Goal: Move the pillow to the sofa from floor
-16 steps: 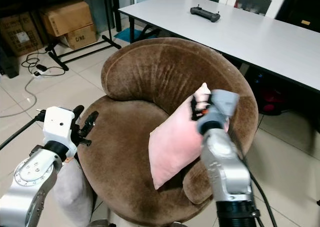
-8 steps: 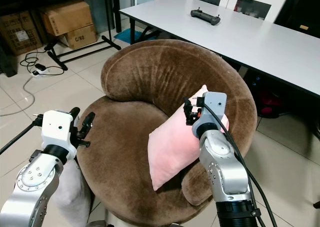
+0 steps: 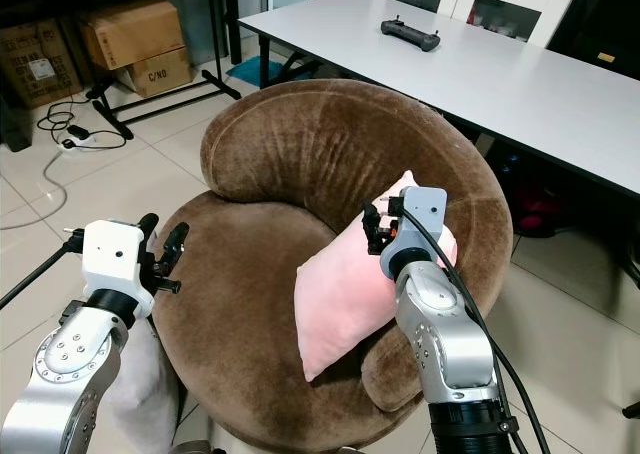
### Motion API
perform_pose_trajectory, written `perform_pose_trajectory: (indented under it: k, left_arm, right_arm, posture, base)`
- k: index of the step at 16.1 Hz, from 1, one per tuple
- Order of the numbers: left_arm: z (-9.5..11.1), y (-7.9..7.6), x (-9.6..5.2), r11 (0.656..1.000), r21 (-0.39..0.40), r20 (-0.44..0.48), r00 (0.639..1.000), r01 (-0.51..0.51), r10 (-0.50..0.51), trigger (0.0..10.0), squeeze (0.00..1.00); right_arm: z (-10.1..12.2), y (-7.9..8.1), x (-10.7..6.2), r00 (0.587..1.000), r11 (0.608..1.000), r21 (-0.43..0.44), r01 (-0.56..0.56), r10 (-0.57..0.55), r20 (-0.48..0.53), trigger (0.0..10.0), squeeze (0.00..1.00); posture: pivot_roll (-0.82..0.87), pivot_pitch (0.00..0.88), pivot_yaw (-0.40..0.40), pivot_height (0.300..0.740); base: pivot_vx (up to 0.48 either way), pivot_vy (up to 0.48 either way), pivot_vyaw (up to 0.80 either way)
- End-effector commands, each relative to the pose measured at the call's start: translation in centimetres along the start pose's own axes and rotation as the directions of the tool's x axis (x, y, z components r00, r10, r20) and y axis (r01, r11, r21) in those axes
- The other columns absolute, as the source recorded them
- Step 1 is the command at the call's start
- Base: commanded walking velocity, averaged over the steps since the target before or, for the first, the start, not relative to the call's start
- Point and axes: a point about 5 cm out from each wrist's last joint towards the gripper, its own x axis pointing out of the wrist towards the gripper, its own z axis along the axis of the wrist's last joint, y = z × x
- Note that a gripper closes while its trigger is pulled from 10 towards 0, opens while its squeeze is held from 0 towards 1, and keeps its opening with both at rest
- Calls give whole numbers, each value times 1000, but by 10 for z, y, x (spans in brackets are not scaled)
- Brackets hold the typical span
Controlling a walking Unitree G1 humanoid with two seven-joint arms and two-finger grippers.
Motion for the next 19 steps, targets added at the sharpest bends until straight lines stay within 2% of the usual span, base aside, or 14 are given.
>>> perform_pose_trajectory:
  k: [1, 15, 19]
  left_arm:
    - [1, -1, 1, 1000, -5, 1, 1000, -3, 3, 10000, 0]
    - [0, -1, 0, 1000, -13, -5, 1000, 3, -3, 10000, 0]
    - [1, -1, -1, 1000, -12, -4, 1000, 7, -7, 10000, 0]
  right_arm:
    - [4, -3, 2, 1000, 1000, -13, 13, -13, 5, 10000, 0]
    - [3, -3, 2, 1000, 1000, -29, 8, -8, -3, 10000, 0]
    - [2, -3, 2, 1000, 1000, -27, 13, -13, -4, 10000, 0]
  posture:
    - [108, 0, -78, 740]
    - [106, 0, -85, 740]
    - [106, 0, -83, 740]
  base:
    - [0, 0, 0]
    - [0, 0, 0]
    - [-242, 0, 0]
